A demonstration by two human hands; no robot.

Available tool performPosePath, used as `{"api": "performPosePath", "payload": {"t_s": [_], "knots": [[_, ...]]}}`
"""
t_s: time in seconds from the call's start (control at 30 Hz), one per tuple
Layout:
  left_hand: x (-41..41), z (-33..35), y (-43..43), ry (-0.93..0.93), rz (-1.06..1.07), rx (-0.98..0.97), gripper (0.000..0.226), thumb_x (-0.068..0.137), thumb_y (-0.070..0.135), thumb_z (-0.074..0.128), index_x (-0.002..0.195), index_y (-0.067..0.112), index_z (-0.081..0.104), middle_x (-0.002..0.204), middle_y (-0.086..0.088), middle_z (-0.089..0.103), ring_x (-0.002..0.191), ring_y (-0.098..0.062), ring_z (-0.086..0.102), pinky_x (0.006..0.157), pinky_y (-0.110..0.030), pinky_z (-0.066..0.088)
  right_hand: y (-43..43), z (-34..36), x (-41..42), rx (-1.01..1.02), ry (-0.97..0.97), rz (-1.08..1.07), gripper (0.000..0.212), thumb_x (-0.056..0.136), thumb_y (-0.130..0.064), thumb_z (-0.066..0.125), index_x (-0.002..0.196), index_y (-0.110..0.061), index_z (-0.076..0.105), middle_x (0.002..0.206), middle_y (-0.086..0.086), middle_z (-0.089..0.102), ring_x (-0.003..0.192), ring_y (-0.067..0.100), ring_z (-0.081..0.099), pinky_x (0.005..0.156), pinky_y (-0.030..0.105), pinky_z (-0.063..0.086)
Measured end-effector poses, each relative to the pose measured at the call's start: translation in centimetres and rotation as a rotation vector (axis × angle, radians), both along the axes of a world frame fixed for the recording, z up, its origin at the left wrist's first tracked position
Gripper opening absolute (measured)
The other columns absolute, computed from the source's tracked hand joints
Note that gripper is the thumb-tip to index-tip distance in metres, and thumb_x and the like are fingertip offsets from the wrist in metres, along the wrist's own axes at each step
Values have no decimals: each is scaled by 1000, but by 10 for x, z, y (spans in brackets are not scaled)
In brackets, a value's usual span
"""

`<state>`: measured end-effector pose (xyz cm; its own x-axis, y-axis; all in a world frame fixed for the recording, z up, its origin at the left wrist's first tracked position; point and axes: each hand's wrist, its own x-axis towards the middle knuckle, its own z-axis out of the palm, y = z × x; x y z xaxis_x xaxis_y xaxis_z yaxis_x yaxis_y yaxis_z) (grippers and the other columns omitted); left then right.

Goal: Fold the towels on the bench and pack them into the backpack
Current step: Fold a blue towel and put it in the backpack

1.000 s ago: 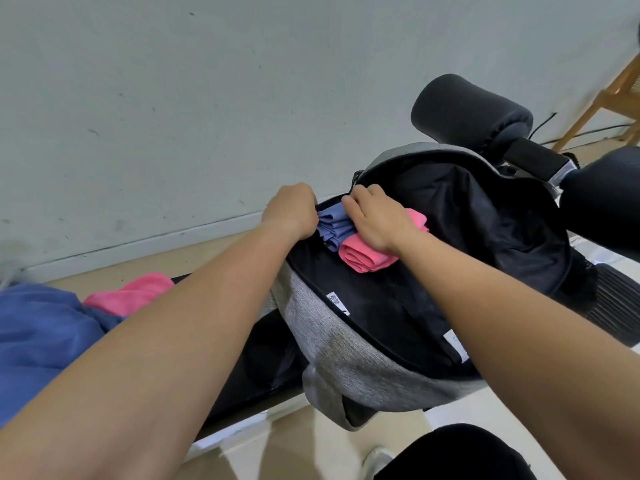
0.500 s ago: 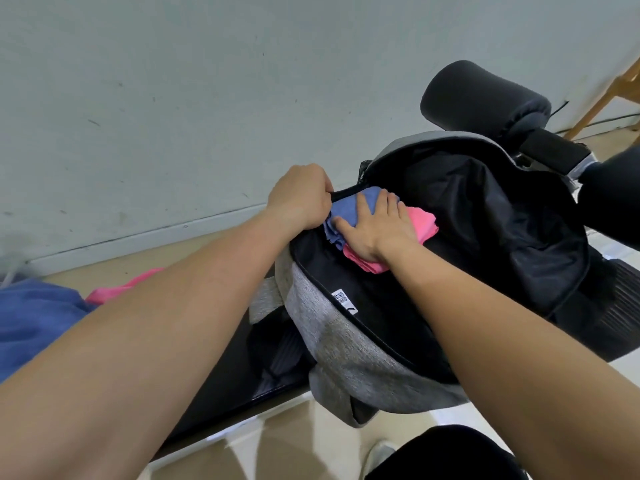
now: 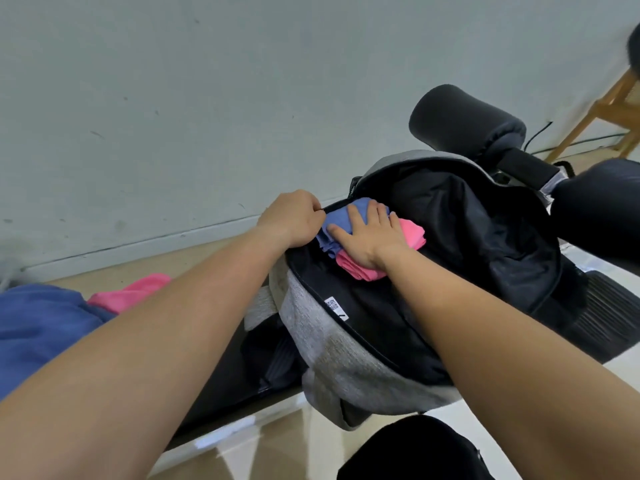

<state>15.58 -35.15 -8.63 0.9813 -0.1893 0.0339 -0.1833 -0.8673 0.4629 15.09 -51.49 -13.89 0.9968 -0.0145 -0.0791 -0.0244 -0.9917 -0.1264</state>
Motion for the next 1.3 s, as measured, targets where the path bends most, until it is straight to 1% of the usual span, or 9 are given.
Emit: {"api": "performPosePath", "payload": {"t_s": [0.17,0.33,0.4,0.47,0.67,0.9,1.07,1.2,1.3], "knots": [[-35,13,28,-8,7,27,47,97,34,51,138,13,56,139,-9,59,129,-27,53,106,-34,42,1,37,-25,56,-132,19,77,95,-65,22,155,-16,21,163,12,15,151,28,6,122,48,7],[-83,28,75,-10,34,103,47,97,34,50,138,13,55,142,-7,57,130,-26,51,106,-35,42,33,71,-73,55,-143,120,76,88,-64,19,137,-16,51,142,12,49,133,31,40,110,50,29],[-104,30,98,-4,54,137,46,97,37,50,137,15,56,141,-7,57,129,-26,53,106,-38,43,55,81,-95,137,-154,143,64,91,-59,30,128,-15,58,133,13,55,125,32,48,105,48,37],[-125,32,121,8,78,153,47,96,39,51,137,18,56,140,-7,58,127,-26,54,105,-39,44,80,89,-116,157,-154,206,56,92,-54,36,125,-15,59,131,11,56,124,31,49,103,46,38],[-183,39,196,-65,175,159,42,94,30,54,132,15,60,133,-6,63,123,-25,57,102,-38,45,162,93,-155,131,-94,379,60,94,-53,40,141,-17,48,147,10,45,133,32,42,108,44,36],[-237,25,274,-201,300,164,37,90,22,57,125,14,63,130,-10,62,120,-31,56,101,-39,44,243,71,-170,222,-34,551,47,97,-38,46,139,-17,50,137,11,49,122,33,49,99,41,42],[-249,-4,303,-190,330,193,44,89,38,61,131,25,59,137,-1,54,122,-28,45,106,-44,38,284,49,-163,291,-29,636,43,92,-32,50,133,-21,54,132,6,53,121,29,51,101,40,42],[-257,-24,313,-152,323,50,69,77,55,71,139,30,52,149,4,42,136,-20,39,113,-39,34,290,32,-167,423,-46,703,47,81,-41,64,125,-26,58,124,-5,54,116,14,49,97,31,41],[-258,-28,315,-81,255,165,89,72,52,78,149,32,37,160,6,26,143,-21,30,113,-38,31,283,14,-172,474,-60,747,56,78,-40,73,129,-26,55,124,-9,49,112,7,46,91,24,37]]}}
